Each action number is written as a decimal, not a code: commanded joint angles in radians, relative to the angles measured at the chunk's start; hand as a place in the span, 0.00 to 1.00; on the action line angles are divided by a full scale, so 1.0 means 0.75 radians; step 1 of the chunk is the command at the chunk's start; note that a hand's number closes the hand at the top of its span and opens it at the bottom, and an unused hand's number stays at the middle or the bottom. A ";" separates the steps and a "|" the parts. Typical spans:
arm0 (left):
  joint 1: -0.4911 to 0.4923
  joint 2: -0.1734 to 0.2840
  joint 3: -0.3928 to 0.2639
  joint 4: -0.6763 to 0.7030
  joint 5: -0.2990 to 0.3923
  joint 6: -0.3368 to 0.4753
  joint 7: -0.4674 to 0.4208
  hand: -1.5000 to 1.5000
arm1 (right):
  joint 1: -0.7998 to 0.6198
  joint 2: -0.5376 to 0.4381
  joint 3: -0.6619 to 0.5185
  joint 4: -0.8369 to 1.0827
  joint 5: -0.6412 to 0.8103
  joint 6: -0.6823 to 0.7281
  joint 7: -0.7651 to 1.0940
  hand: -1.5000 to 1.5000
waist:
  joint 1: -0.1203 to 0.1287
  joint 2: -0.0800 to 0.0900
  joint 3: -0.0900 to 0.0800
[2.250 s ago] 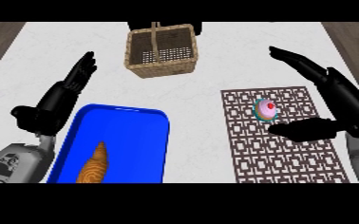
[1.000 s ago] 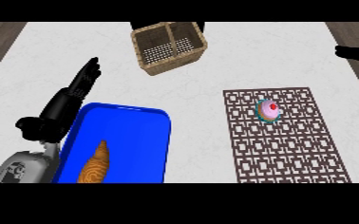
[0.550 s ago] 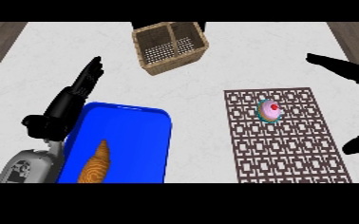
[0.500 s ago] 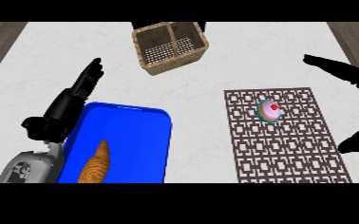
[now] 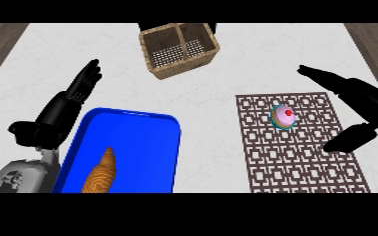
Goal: Pick the cupcake from the placemat and place it in the basket
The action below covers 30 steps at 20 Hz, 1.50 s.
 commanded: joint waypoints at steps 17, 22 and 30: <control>0.020 -0.134 0.077 -0.056 -0.137 -0.082 0.038 0.50 | 0.038 0.146 -0.031 -0.047 0.179 0.049 -0.056 0.00 | -0.005 -0.002 0.000; -0.002 -0.070 0.165 -0.088 -0.060 -0.180 0.092 0.50 | -0.043 0.159 -0.006 0.086 0.277 -0.014 -0.100 0.00 | -0.001 -0.002 0.000; 0.050 -0.173 0.120 0.035 -0.187 -0.141 -0.102 0.50 | -0.043 0.209 0.026 0.190 0.385 -0.079 -0.144 0.00 | -0.003 -0.001 0.000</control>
